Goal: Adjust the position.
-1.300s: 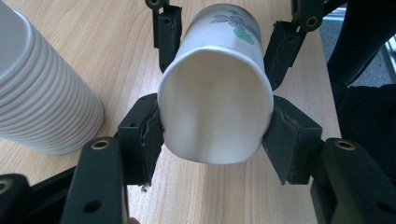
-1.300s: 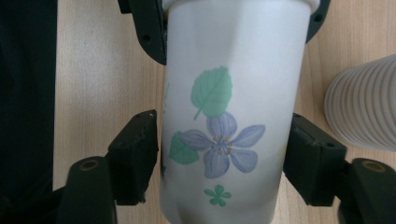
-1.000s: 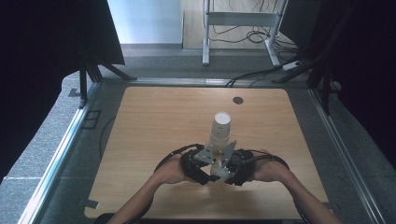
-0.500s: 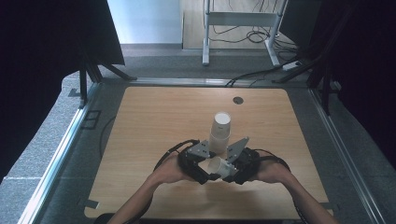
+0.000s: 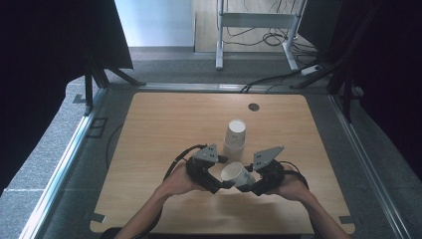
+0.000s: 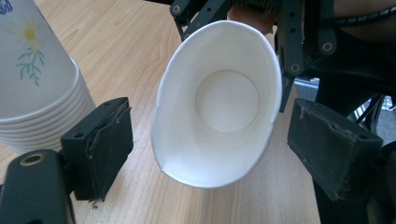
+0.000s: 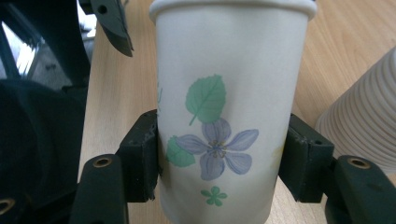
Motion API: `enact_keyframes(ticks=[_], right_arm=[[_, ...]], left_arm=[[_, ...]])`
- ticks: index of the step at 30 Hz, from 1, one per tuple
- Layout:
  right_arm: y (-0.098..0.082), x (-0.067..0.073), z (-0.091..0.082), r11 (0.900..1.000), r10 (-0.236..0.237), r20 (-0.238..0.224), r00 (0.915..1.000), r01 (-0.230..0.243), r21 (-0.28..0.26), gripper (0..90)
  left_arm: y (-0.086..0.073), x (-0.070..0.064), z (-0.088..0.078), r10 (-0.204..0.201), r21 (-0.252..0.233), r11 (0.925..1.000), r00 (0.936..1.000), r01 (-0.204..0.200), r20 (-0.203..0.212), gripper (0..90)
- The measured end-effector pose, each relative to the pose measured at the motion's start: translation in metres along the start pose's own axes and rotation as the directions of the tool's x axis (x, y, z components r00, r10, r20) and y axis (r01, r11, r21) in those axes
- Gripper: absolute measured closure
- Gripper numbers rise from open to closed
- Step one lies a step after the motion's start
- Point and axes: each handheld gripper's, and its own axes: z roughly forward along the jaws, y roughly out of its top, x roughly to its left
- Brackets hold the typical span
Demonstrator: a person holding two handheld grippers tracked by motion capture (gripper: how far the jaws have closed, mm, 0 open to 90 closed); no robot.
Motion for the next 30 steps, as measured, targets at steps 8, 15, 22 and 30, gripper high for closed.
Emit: enact_keyframes(ticks=[8, 15, 22, 30], right_arm=[[-0.009, 0.002, -0.003, 0.994, 0.035, 0.019, 0.9992, -0.033, -0.101, 37.9], [-0.018, 0.004, -0.002, 0.98, 0.067, 0.033, 0.9972, -0.059, -0.19, 38.0], [-0.024, 0.006, 0.001, 0.967, 0.064, 0.039, 0.9972, -0.053, -0.248, 37.9], [-0.025, 0.009, 0.005, 0.959, 0.035, 0.017, 0.9993, -0.029, -0.28, 37.7]], left_arm=[[0.0, 0.001, -0.001, -0.02, -0.027, 0.9994, 0.9998, 0.02, 0.0, 13.8], [0.0, 0.002, 0.0, -0.034, -0.05, 0.9982, 0.9994, 0.034, 0.009, 13.8], [0.001, 0.002, 0.003, -0.036, -0.067, 0.997, 0.999, 0.038, 0.026, 14.1], [0.003, 0.002, 0.006, -0.029, -0.097, 0.9947, 0.9975, 0.036, 0.065, 16.6]])
